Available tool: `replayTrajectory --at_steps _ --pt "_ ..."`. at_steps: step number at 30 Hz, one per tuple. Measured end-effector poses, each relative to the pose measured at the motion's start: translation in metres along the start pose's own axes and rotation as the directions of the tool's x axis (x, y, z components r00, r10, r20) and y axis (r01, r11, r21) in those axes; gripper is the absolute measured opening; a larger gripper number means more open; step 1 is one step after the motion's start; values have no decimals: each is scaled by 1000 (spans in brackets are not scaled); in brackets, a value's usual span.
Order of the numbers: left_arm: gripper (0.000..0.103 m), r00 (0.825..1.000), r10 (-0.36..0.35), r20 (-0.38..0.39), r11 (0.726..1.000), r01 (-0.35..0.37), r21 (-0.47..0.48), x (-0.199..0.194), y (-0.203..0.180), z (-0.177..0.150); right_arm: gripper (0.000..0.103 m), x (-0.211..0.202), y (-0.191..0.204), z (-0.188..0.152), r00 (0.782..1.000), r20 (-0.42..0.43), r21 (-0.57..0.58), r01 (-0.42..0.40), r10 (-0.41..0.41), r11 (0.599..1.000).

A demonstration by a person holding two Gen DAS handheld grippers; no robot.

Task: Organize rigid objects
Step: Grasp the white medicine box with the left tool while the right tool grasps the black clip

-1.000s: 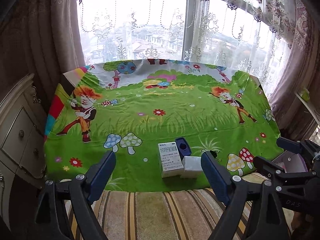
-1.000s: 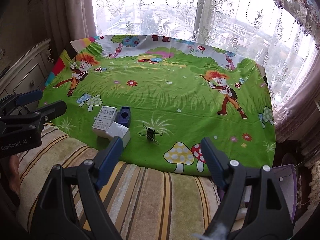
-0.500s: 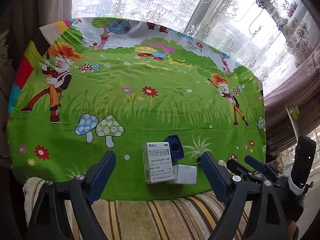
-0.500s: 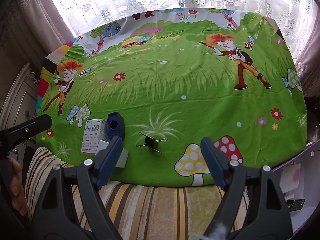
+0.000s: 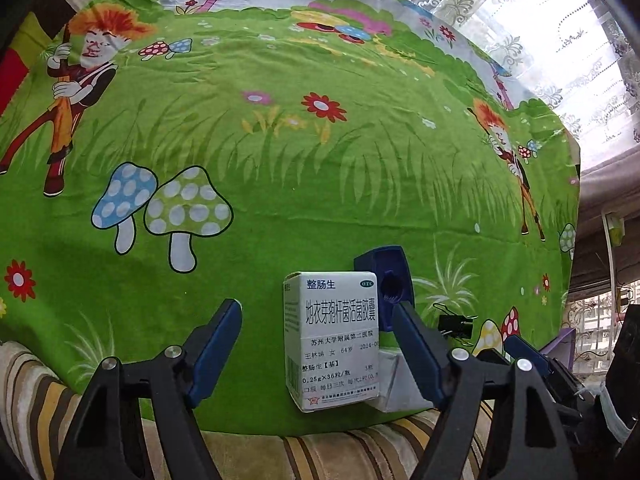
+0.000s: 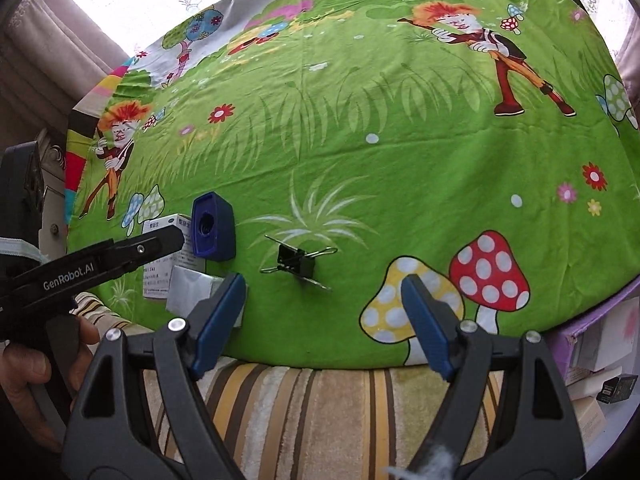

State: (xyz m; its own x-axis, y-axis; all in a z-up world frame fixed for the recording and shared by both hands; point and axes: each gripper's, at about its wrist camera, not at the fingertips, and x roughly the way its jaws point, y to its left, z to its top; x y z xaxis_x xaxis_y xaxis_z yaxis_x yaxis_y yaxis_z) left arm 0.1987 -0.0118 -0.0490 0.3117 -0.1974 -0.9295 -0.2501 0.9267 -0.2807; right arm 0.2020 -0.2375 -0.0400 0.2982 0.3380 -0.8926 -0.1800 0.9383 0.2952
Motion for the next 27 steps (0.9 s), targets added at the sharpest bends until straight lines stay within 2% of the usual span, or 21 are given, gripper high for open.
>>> replayTrajectory --at_steps 4,7,12,17,20,27 --pt "60 999 -14 -32 1000 13 -13 10 5 -1 83 6 6 6 1000 -4 -19 24 -24 1000" --pt "49 1000 -19 -19 1000 19 -11 9 6 -2 81 12 12 9 999 -12 -32 41 -41 999" --pt "45 999 -46 29 998 47 -36 -3 15 -13 67 21 18 13 999 -36 -23 31 -32 999" --pt "42 995 -76 68 995 80 -58 -15 24 -25 65 29 22 14 998 -58 -14 16 -17 1000" --pt "41 994 -75 83 995 80 -54 -19 24 -28 59 34 24 15 998 -70 -8 -6 6 1000" --pt "41 993 -70 92 997 74 -39 -20 21 -29 35 40 24 14 996 -86 -8 -36 35 999"
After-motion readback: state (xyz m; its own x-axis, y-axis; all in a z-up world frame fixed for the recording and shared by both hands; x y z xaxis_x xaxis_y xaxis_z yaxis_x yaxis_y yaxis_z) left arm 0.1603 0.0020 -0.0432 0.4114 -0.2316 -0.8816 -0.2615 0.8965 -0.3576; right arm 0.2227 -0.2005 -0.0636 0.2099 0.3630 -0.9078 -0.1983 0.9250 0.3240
